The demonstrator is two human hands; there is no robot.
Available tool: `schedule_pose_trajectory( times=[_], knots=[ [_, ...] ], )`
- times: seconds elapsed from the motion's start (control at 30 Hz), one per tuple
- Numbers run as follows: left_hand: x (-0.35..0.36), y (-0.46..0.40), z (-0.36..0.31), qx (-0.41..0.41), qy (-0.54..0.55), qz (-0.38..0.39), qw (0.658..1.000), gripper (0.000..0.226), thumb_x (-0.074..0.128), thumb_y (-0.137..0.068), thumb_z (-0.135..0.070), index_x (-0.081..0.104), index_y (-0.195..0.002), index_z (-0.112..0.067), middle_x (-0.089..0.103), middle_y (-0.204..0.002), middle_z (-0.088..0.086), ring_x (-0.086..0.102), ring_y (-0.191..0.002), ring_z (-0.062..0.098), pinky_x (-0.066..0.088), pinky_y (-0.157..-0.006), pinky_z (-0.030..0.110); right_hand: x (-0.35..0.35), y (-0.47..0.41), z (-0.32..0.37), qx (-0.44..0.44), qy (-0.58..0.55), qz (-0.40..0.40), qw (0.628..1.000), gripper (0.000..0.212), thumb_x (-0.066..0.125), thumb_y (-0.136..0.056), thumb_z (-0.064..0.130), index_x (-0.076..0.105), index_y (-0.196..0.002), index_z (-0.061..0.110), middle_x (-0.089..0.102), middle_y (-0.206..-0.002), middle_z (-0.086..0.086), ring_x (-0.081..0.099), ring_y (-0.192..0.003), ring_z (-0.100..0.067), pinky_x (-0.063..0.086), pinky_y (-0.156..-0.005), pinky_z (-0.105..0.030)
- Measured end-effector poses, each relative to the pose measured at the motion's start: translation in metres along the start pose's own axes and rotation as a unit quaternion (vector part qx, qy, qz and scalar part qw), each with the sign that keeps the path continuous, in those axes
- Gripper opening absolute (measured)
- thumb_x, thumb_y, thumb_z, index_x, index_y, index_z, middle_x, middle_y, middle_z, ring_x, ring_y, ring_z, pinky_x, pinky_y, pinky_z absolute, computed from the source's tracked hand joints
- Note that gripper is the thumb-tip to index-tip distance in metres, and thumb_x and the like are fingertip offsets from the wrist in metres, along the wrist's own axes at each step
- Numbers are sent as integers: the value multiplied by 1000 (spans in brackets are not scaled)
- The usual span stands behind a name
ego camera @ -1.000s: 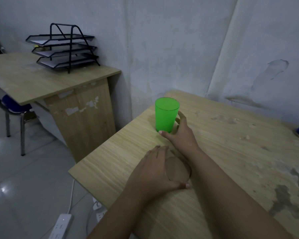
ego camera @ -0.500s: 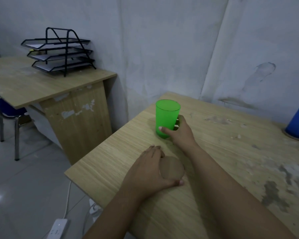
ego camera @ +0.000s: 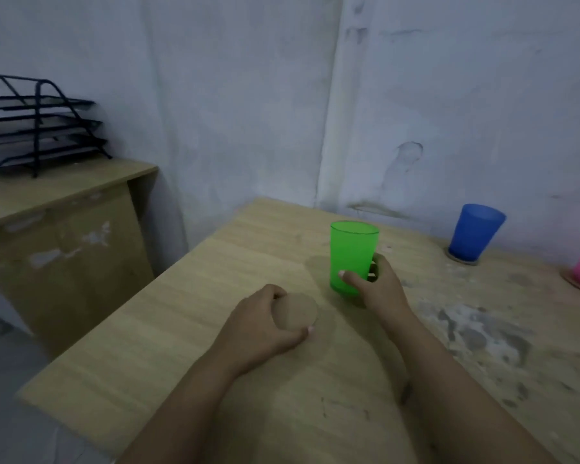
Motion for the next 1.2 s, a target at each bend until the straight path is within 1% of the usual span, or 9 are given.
schedule_pose_trajectory(
  times=[0.13,0.23,0.33,0.5,0.77,0.87,1.0,1.1,1.2],
  knots=[
    [31,-35,-28,18,34,7,999,77,66,-53,-67,50,-120,-34,55,-116,-13,54,-100,6,44,-83,23,-43,-9,-10,-2,6,-37,999,55,75,-74,23,50,-123,12,63,-110,-8,62,-89,-19,50,-63,-26],
    [55,-60,-44,33,47,8,998,80,67,-53,-64,50,-123,-30,56,-120,-10,55,-103,7,47,-88,27,-68,-15,-20,5,8,-60,998,55,74,-75,24,50,-124,14,62,-111,-7,60,-92,-21,49,-69,-29],
    [79,-88,-62,50,49,12,997,81,65,-53,-64,50,-124,-28,56,-121,-8,54,-105,8,44,-89,25,-87,-24,-29,9,8,-86,996,56,74,-75,25,48,-124,18,60,-109,-4,59,-90,-16,48,-65,-25],
    [112,-135,-80,75,39,5,996,84,64,-55,-61,52,-128,-22,57,-126,-2,54,-111,13,42,-94,24,-105,-41,-48,18,15,-115,993,63,75,-74,26,46,-130,20,59,-114,0,58,-100,-20,52,-81,-36],
    [142,-201,-82,88,7,3,996,77,65,-59,-53,51,-126,-17,51,-121,-2,47,-114,16,34,-92,21,-115,-59,-71,9,-22,-151,988,47,76,-73,18,54,-113,27,66,-101,8,61,-83,2,46,-56,-10],
    [147,-222,-78,91,-4,0,996,77,67,-64,-52,49,-130,-17,51,-125,0,46,-118,18,34,-95,24,-112,-68,-69,-2,-31,-146,989,48,76,-73,18,52,-112,32,64,-98,16,61,-83,4,47,-55,-8],
    [152,-238,-75,86,9,-1,996,93,70,-63,-51,36,-142,-16,52,-133,6,48,-122,22,39,-100,31,-108,-88,-64,0,-39,-134,990,42,74,-75,19,51,-106,36,63,-99,15,60,-86,1,46,-59,-13],
    [157,-246,-71,85,18,16,996,107,72,-64,-51,18,-150,-17,54,-131,5,51,-118,22,43,-96,35,-99,-109,-64,4,-38,-136,990,45,74,-76,19,51,-114,25,60,-98,12,57,-87,2,43,-60,-13],
    [161,-255,-67,93,4,18,995,110,71,-67,-53,8,-151,-19,55,-131,5,51,-117,23,45,-92,34,-89,-126,-61,6,-43,-145,989,42,73,-76,19,50,-111,24,58,-95,11,55,-84,4,42,-58,-13]
  ],
)
Point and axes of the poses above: each hand's wrist, its own y-axis away from the middle knuckle, its own x-axis out of the palm, z = x × y, the point moved 3 cm from there along -y, towards the middle knuckle
